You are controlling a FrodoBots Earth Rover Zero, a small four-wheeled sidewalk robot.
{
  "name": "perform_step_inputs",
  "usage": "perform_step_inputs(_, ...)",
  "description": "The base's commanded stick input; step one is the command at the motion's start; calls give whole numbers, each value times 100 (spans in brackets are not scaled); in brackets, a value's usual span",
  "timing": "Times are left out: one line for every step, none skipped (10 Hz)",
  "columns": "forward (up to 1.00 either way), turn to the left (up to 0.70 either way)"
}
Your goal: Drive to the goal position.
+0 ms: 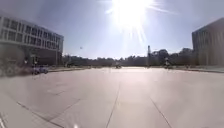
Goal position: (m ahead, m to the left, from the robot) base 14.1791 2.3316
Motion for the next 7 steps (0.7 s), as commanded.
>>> perform_step_inputs(70, 0)
perform_step_inputs(70, 0)
perform_step_inputs(70, 0)
perform_step_inputs(70, 0)
perform_step_inputs(70, 0)
perform_step_inputs(70, 0)
perform_step_inputs(70, 0)
